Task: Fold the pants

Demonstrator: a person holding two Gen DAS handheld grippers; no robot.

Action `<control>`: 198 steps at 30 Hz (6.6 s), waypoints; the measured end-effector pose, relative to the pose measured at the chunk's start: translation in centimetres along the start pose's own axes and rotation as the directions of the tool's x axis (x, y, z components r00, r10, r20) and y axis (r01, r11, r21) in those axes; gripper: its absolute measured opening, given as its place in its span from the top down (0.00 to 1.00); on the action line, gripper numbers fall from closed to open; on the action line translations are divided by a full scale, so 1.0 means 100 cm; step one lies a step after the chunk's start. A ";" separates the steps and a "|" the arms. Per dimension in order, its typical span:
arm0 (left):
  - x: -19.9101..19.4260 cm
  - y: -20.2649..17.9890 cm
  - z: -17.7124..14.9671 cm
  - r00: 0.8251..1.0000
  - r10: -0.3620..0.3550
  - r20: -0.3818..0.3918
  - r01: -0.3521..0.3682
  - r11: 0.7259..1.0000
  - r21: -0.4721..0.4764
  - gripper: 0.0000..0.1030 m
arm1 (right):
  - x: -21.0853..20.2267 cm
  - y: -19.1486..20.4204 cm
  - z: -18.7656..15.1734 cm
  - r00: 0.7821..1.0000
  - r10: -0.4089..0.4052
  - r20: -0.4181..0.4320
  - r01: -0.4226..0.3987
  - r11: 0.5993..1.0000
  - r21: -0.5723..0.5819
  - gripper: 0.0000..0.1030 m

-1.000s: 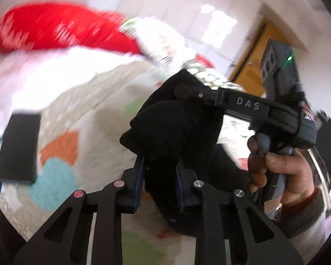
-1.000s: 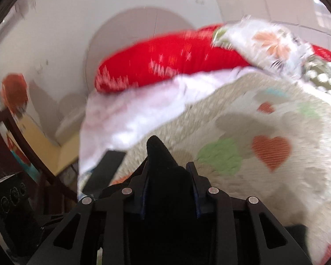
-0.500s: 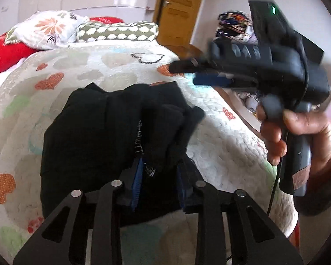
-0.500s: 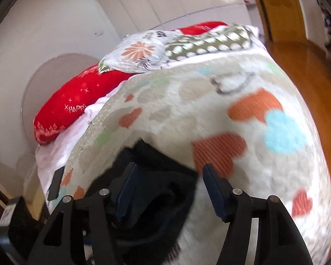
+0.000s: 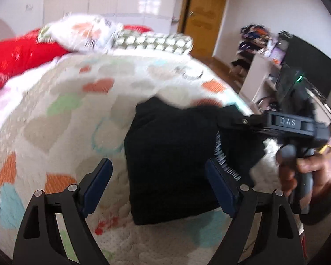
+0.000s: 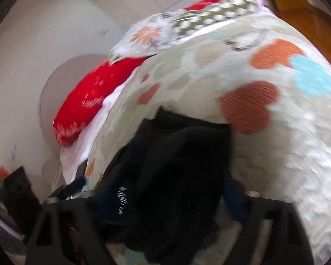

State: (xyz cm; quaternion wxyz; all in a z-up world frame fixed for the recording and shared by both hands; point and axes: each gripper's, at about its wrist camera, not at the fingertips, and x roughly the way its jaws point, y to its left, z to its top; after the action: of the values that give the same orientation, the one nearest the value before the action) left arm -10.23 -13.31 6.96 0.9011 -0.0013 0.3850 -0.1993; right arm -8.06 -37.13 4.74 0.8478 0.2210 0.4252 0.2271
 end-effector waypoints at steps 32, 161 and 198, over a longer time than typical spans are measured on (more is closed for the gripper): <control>0.026 -0.003 -0.023 0.994 -0.078 -0.082 0.072 0.995 -0.071 0.16 | 0.132 0.088 0.058 0.954 -0.170 -0.246 0.033 0.878 -0.477 0.91; 0.041 0.092 0.087 0.997 -0.073 -0.033 0.067 0.983 -0.171 0.64 | 0.055 0.074 0.056 0.993 0.023 0.113 0.002 0.976 -0.216 0.69; 0.070 0.114 0.077 0.971 0.229 -0.071 -0.238 0.956 -0.174 0.21 | 0.116 0.112 0.070 0.972 -0.230 0.053 0.232 0.886 -0.401 0.59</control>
State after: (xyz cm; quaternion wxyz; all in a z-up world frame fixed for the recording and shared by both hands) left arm 3.56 -6.46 5.72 0.9045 -0.0327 0.4216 -0.0558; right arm 1.66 -22.81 7.67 0.8969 -0.0106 0.3905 0.2071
